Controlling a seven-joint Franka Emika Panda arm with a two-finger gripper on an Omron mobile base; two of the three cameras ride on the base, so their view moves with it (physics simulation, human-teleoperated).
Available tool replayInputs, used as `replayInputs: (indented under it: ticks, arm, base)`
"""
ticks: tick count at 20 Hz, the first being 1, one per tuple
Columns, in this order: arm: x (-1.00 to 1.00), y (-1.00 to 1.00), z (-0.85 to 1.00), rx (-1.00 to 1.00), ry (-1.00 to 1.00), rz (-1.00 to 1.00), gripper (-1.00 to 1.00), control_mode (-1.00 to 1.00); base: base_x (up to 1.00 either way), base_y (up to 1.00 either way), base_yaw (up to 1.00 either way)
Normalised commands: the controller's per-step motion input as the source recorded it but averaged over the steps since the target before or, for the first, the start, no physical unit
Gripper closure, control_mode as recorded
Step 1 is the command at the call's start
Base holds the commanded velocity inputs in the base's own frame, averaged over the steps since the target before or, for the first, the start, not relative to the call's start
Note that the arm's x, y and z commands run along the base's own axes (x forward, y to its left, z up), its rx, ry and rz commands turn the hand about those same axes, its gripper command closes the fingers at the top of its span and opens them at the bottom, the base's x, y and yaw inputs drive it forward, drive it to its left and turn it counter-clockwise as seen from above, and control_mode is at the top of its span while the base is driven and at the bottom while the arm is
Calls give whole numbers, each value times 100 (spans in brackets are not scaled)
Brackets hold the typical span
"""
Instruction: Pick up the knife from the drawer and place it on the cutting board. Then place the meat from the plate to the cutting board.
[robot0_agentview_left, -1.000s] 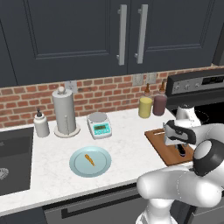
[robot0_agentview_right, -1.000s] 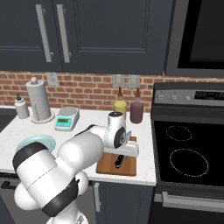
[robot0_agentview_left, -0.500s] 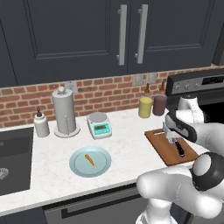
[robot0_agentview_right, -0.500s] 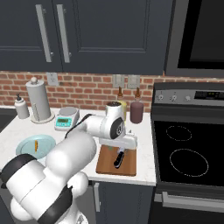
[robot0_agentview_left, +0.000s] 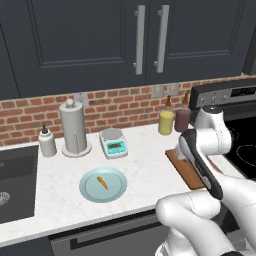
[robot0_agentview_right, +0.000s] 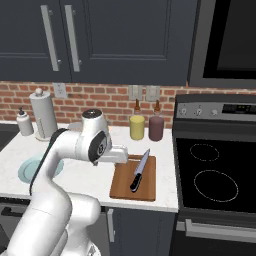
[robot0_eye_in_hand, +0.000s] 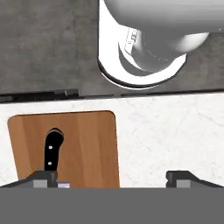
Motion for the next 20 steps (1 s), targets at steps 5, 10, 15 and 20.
replayInputs:
  ticks: [5, 10, 15, 20]
  arm:
    - [-32, 100, 24, 0, -10, 22, -100, -100]
    - [-20, 100, 25, 0, -2, 21, -100, -100]
    - [-8, 100, 33, 0, 0, 18, -100, -100]
    - [0, 100, 23, 0, 0, 9, -100, -100]
  base:
    - [0, 0, 0]
    - [0, 0, 0]
    - [0, 0, 0]
    - [0, 0, 0]
